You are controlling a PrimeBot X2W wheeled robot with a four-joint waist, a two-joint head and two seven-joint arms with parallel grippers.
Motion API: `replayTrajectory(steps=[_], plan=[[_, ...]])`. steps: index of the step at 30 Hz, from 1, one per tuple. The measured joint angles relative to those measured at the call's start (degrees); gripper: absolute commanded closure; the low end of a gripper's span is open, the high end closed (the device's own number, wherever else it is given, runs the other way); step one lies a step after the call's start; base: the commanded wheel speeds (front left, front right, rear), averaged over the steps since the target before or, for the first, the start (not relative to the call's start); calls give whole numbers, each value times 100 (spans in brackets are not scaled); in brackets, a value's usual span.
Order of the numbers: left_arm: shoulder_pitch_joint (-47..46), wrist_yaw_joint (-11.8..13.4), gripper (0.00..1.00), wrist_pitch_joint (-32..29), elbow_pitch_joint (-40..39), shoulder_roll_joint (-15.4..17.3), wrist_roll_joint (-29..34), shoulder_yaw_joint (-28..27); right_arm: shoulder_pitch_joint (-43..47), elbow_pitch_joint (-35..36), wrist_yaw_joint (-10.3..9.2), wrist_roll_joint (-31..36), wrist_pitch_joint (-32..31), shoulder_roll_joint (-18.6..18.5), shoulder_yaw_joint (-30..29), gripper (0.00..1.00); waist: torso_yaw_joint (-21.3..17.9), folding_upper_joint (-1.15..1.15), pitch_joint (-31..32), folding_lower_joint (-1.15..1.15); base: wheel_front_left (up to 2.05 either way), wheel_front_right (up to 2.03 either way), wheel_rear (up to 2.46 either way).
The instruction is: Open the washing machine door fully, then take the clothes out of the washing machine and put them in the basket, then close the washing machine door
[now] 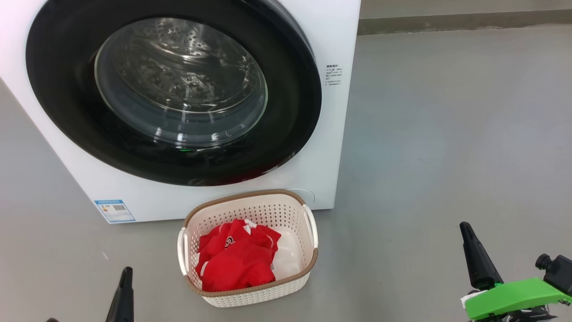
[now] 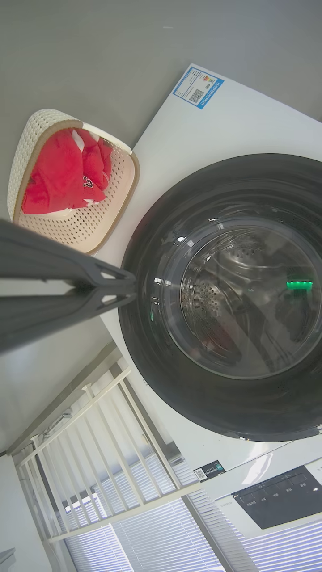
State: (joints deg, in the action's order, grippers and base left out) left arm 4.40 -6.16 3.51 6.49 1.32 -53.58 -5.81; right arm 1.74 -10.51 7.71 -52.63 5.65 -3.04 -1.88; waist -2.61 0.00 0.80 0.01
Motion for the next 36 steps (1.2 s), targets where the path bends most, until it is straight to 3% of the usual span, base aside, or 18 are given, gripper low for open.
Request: replayTrajectory(steps=[36], plan=[[-489, -46, 100, -572, 514, 15, -2269, 42, -246, -279, -16, -2406, -594, -24, -191, 100, 156, 0, -59, 0, 0, 0, 0]])
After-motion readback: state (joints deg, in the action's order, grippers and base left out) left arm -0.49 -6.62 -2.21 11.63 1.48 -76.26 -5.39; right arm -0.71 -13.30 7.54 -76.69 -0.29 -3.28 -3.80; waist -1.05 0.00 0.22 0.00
